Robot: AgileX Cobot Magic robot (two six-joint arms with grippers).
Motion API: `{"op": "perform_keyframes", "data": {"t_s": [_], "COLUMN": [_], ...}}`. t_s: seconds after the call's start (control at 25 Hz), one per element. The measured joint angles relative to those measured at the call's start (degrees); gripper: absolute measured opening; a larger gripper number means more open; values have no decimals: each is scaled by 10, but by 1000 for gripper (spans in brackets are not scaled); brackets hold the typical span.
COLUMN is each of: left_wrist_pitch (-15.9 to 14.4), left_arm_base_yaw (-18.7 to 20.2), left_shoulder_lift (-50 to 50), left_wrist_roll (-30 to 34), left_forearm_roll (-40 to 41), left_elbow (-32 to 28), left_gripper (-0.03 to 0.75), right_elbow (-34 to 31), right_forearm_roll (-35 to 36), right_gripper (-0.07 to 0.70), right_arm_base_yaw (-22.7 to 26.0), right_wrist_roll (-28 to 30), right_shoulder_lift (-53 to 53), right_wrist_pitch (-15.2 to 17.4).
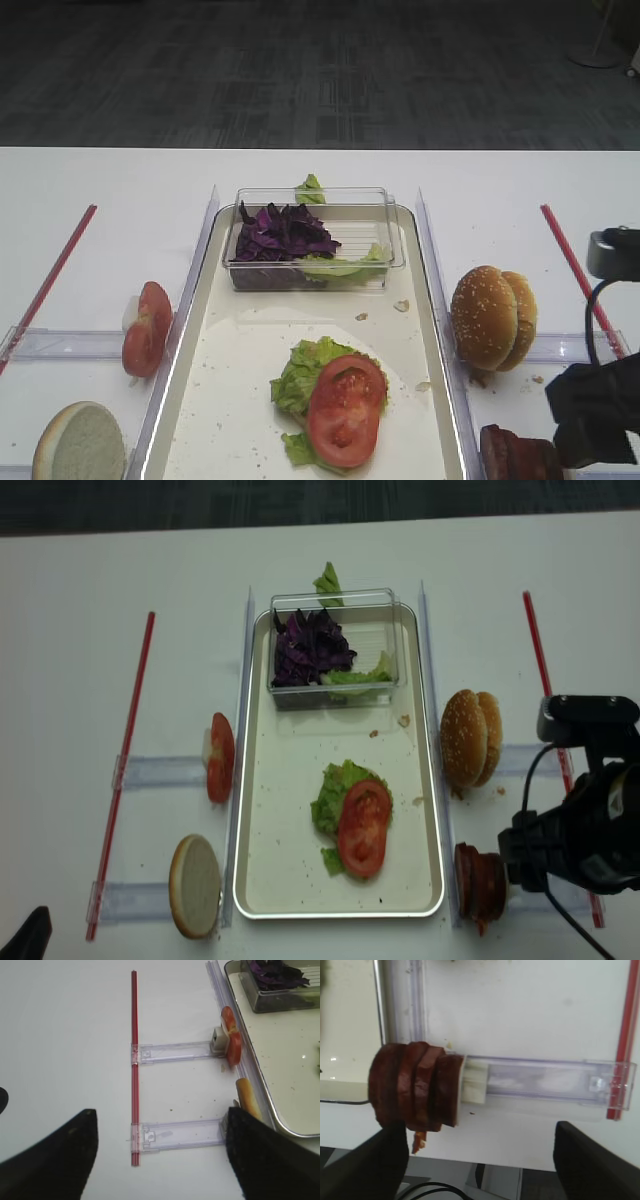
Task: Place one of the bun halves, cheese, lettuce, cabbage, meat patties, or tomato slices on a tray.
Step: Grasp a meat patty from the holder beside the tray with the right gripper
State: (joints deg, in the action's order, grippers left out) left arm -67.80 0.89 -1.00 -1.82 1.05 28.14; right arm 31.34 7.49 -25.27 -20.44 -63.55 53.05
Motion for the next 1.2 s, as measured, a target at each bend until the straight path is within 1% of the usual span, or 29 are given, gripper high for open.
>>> {"op": "perform_keyframes", "data": {"t_s": [0.08, 0.16, 0.48, 0.8, 0.92, 1.04, 1.2], "left_wrist_pitch": [0, 0, 0, 0, 0, 0, 0], "left_arm_base_yaw": [0, 0, 0, 0, 0, 0, 0], "left_shoulder_lift": [0, 0, 0, 0, 0, 0, 0], "left_wrist_roll": [0, 0, 0, 0, 0, 0, 0], "left_forearm_roll": [0, 0, 0, 0, 0, 0, 0], "left_elbow": [0, 0, 0, 0, 0, 0, 0], "left_gripper": [492, 492, 492, 492, 492, 492, 492], "right_elbow": [1, 10, 88, 109, 114, 114, 114], "right_forearm_roll": [0, 0, -4, -7, -4, -2, 6], "right_gripper": [610, 610, 610, 610, 610, 609, 610], "right_arm_base_yaw": [-31, -54, -112, -173, -187, -189, -189], "right_wrist_roll": [-27, -48, -95, -129, -135, -149, -153], "right_shoulder_lift": [-12, -25, -90, -151, -160, -164, -164], "right_wrist_pitch": [-16, -23, -27, -36, -43, -48, -51]}}
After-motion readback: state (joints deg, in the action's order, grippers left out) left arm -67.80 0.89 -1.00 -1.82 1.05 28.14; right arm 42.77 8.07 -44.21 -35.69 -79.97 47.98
